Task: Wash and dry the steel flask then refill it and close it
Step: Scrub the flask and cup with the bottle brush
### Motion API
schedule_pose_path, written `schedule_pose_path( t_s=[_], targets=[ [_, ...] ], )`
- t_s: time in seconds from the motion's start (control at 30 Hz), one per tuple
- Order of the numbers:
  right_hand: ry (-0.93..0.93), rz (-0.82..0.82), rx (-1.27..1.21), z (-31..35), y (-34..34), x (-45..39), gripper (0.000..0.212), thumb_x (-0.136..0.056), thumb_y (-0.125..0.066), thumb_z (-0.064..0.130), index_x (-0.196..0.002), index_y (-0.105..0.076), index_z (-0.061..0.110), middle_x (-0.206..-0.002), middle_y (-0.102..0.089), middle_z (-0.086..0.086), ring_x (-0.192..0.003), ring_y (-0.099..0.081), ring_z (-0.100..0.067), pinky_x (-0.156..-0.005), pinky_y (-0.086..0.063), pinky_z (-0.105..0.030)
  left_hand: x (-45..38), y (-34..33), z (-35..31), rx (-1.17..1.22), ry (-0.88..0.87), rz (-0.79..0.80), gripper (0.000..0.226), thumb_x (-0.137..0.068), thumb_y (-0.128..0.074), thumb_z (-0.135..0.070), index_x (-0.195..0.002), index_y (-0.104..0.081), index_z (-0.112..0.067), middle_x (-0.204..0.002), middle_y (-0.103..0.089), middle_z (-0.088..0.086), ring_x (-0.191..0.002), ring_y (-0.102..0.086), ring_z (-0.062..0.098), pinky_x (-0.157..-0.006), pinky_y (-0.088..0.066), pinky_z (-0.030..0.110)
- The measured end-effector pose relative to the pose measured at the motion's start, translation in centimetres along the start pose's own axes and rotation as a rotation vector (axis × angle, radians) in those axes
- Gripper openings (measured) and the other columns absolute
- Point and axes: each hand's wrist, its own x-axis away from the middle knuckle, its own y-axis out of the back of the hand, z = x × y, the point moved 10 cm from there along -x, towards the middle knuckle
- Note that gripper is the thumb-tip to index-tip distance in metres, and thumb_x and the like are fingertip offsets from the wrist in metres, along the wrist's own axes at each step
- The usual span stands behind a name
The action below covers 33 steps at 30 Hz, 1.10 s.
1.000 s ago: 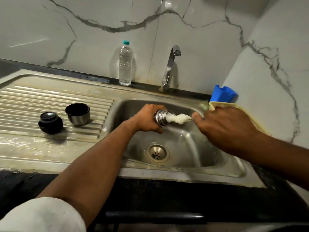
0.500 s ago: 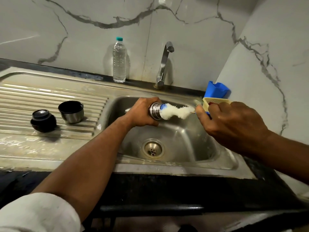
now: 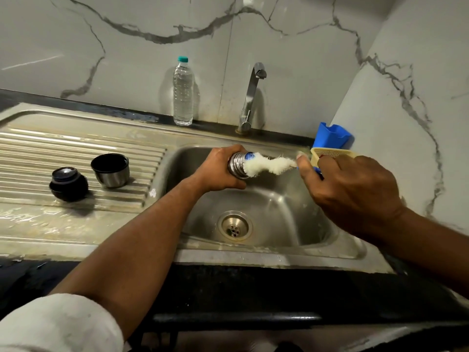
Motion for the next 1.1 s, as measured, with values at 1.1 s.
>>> schedule_pose_path(
  t_s=[1.1],
  targets=[
    [-0.738,1.048,-1.245,1.0,-8.7,0.2,0.032,-0.106,-0.053,0.037,-0.085,-0.064,0.015,-0.057,-0.050,0.001,-0.043,-0.037,-0.011,-0.041,-0.029,-0.020,0.0,-0.3,-1.7,-0.271,-0.101,0.077,0.064,-0.058,-0.081,-0.044,-0.117,-0.063,-0.027,-0.102,-0.067,-0.009,-0.095,-0.063,0.017,-0.092,-0.053,0.053]
  ],
)
